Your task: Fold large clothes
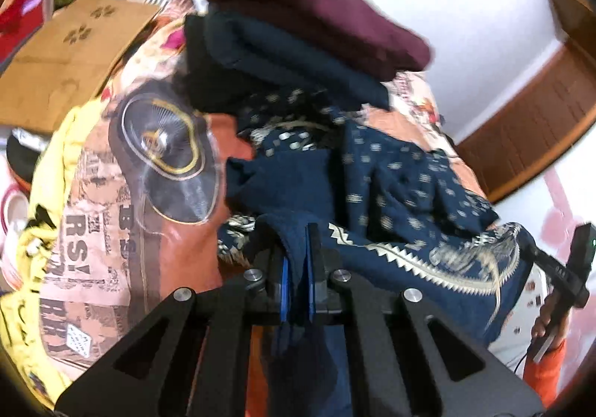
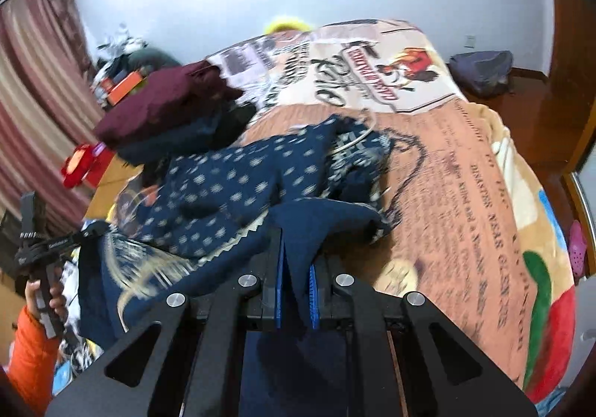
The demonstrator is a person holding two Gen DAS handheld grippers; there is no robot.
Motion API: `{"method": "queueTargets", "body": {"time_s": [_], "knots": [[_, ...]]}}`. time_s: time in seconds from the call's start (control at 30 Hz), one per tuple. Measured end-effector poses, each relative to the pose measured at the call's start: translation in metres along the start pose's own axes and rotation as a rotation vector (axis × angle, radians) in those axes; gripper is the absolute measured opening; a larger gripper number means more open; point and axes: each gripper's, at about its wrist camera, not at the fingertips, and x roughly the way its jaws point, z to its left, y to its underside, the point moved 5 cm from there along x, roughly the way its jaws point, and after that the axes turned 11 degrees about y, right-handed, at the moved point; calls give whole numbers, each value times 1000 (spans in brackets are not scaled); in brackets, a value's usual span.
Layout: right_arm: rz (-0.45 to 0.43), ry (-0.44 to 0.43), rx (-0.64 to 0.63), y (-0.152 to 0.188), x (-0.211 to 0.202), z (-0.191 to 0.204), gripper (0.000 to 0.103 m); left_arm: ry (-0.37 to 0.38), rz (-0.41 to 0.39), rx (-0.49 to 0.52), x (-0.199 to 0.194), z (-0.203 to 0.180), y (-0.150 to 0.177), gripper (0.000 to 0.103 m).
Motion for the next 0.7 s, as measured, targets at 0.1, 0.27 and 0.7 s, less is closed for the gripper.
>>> {"method": "queueTargets", "body": {"time_s": [0.1, 0.27, 0.7], "knots": [[51, 49, -4, 8, 25, -10, 10, -28, 55, -31, 27, 15, 8, 7], [93, 86, -43, 24, 43, -12, 16, -88, 160, -29, 56, 27, 28, 27], [134, 57, -17, 28, -4, -31, 41, -130, 191, 71, 1, 13, 53, 55]]}}
